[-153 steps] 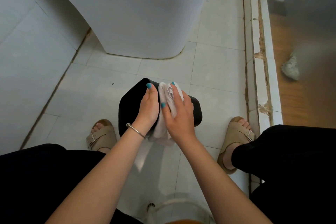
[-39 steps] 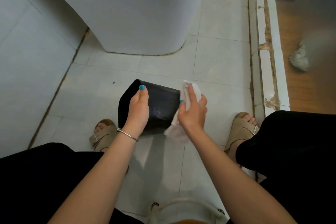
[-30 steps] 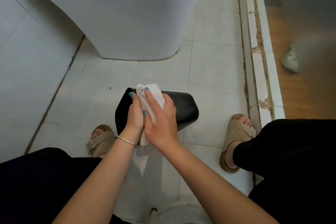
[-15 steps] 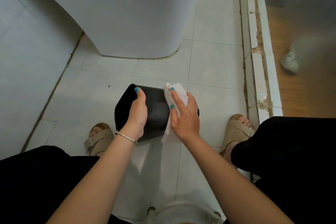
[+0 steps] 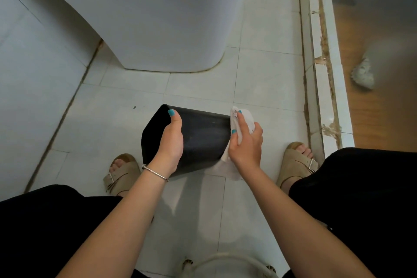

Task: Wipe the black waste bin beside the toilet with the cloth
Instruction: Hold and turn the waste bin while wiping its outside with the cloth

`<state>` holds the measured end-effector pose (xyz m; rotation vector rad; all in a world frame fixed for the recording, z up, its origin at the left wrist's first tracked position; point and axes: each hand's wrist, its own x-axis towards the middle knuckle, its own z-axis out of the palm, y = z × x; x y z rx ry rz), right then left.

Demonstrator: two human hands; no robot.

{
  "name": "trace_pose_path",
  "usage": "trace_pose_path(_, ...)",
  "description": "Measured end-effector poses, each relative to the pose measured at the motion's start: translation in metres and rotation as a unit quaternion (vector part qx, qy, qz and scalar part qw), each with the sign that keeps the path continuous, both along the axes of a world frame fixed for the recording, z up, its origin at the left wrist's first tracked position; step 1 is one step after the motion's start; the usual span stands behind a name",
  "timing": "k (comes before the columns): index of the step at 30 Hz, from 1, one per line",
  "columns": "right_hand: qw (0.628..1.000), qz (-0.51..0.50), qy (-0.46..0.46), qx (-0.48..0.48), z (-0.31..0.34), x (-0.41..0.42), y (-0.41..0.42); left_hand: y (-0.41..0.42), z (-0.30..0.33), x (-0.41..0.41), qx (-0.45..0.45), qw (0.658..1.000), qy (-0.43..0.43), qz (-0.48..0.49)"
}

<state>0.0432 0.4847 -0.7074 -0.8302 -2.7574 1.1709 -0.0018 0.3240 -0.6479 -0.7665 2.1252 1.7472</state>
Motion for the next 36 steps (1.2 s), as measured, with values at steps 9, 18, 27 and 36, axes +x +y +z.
trace_pose_path(9,0.977,0.141,0.153,-0.054,0.062,0.005,-0.040,0.022,0.002,0.006,0.013,0.985,0.062,-0.158)
trace_pose_path(18,0.966,0.175,0.185,-0.038,0.058,0.008,-0.026,0.029,0.011,0.015,0.039,0.973,0.105,-0.202)
trace_pose_path(27,0.992,0.089,0.082,-0.021,0.010,0.013,0.019,0.031,0.004,0.015,0.035,0.971,0.072,-0.227)
trace_pose_path(36,0.997,-0.021,-0.058,-0.041,-0.023,0.022,0.058,0.025,0.001,0.018,0.044,0.966,0.069,-0.244)
